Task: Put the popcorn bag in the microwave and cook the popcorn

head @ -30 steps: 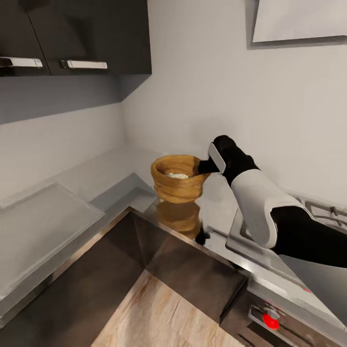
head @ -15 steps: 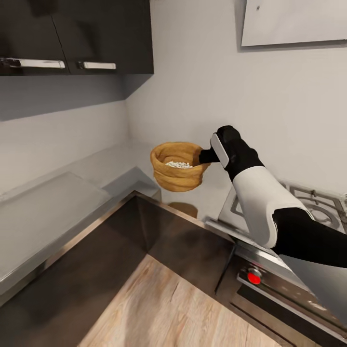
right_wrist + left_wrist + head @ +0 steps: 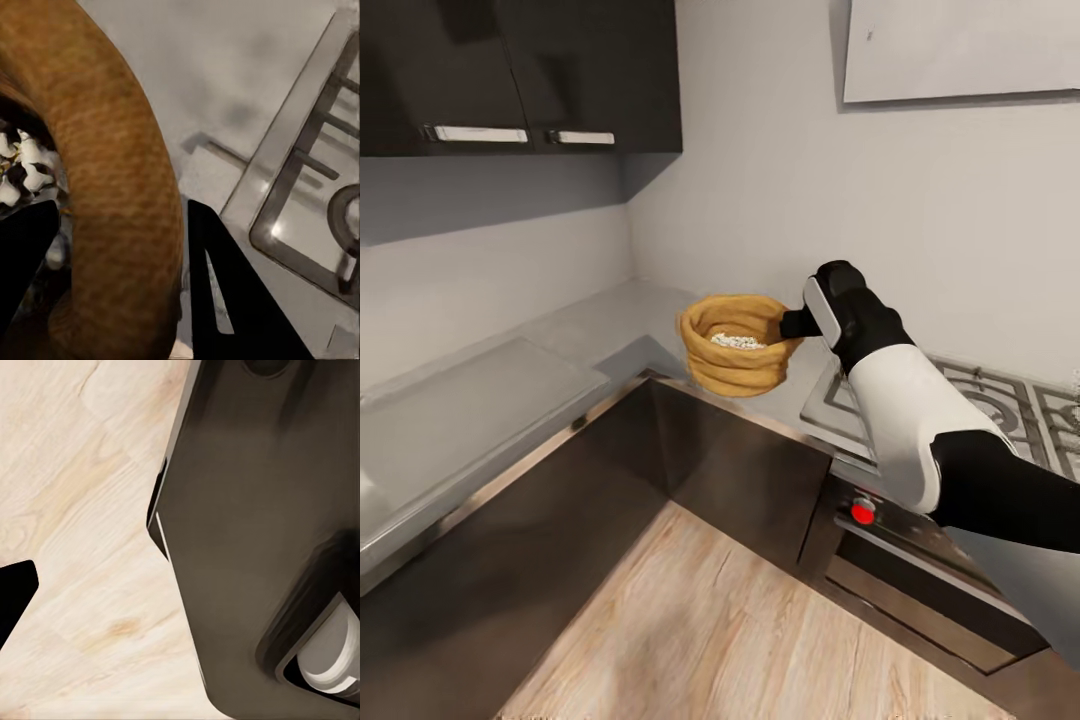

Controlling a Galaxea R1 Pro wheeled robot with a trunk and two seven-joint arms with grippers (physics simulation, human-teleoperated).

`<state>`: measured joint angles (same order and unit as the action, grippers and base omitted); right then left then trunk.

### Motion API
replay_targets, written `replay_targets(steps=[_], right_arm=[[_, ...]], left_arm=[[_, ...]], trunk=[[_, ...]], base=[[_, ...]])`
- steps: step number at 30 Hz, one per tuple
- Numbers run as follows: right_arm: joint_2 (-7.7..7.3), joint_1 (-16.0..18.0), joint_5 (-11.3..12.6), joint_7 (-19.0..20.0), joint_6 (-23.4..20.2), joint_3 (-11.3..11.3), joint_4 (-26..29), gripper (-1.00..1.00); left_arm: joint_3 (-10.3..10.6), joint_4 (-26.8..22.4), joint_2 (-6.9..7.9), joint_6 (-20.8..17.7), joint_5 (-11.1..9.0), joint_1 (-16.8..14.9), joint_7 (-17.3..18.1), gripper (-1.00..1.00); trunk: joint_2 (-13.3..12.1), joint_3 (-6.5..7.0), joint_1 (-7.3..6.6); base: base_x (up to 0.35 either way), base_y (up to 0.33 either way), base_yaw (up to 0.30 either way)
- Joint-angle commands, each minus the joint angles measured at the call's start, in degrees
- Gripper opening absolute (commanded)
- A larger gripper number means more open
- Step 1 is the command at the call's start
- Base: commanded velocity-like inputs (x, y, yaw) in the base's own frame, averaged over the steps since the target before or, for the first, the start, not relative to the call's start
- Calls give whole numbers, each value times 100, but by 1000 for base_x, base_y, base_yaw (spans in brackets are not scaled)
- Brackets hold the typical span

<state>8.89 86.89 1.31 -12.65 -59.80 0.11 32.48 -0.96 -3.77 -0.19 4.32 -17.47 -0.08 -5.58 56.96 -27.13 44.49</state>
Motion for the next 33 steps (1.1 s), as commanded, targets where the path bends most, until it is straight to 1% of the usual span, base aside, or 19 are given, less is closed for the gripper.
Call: replay_targets(steps=[1, 4, 5, 8, 18, 21, 33], right_arm=[[-57, 3, 68, -10, -20, -2, 4, -100], [-323, 3, 82, 0, -20, -5, 4, -100], [-390, 3, 86, 4, -20, -3, 4, -100], [-469, 3, 88, 14, -20, 11, -28, -100], [-525, 3, 96, 33, -20, -2, -57, -100], [-505, 3, 97, 27, -20, -14, -58, -100], [-511, 3, 89, 25, -20, 0, -24, -100]], left_arm=[[-8, -1, -4, 16, -19, -1, -13, 100], [-8, -1, -7, 16, -20, -1, -13, 100], [-4, -1, -7, 14, -18, -1, -13, 100], [0, -1, -7, 9, -13, -1, -13, 100], [1, -1, -8, 7, -11, -1, -13, 100], [0, -1, -8, 7, -11, -1, -13, 100], [0, 12, -8, 7, -20, -1, -13, 100]], trunk=[[4, -6, -3], [4, -6, -3], [4, -6, -3], [4, -6, -3], [4, -6, -3], [4, -6, -3], [4, -6, -3]], base=[[-345, 0, 0], [-345, 0, 0], [-345, 0, 0], [-345, 0, 0], [-345, 0, 0], [-345, 0, 0], [-345, 0, 0]])
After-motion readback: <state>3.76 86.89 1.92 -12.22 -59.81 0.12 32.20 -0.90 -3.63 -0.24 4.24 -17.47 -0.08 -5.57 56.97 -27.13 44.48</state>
